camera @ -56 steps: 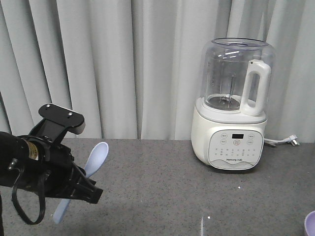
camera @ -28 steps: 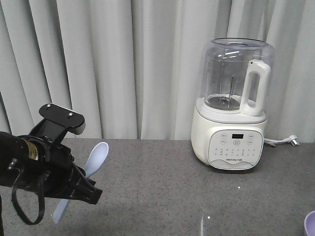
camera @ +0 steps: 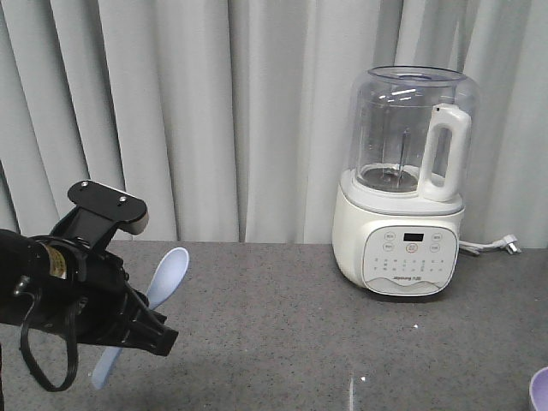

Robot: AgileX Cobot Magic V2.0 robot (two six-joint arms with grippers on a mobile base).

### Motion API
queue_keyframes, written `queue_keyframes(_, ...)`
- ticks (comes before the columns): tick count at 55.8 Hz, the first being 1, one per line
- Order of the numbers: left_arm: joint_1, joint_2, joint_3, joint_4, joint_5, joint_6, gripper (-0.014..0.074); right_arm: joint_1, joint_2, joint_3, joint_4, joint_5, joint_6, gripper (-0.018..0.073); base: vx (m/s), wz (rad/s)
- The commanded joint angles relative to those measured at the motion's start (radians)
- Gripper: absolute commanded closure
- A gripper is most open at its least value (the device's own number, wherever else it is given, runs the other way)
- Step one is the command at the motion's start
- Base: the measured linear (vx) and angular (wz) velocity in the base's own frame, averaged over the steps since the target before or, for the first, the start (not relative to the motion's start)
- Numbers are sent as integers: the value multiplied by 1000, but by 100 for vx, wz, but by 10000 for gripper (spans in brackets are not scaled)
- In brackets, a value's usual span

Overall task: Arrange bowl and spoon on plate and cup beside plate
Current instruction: 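Lower the right gripper onto the rim of the lavender bowl, then grip the bowl rim with the right gripper and lift it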

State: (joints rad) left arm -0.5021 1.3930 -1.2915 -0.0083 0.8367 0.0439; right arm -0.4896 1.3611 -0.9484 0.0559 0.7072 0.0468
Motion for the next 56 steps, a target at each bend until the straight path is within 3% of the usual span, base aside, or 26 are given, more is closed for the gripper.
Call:
queue_keyframes(1, -5, -38, -33, -2, -52, 0, 603, -7, -6, -28, -7, -71, -13, 120, 0, 0)
queue_keyframes(29, -5, -38, -33, -2, -52, 0, 603, -5, 142, -28, -1, -139, -19, 136, 0, 0)
queue_keyframes(36, -5, -38, -33, -2, -53, 0, 603, -5, 168, -28, 3, -145, -59, 250, 0, 0)
queue_keyframes(45, -5, -38, -33, -2, -53, 0, 603, -5, 158, -28, 3, -144, -102, 577, 0, 0)
queue_keyframes(56, -5, -38, -33, 0, -60, 0, 603, -5, 74, -32, 15, -133, -146, 574, 0, 0)
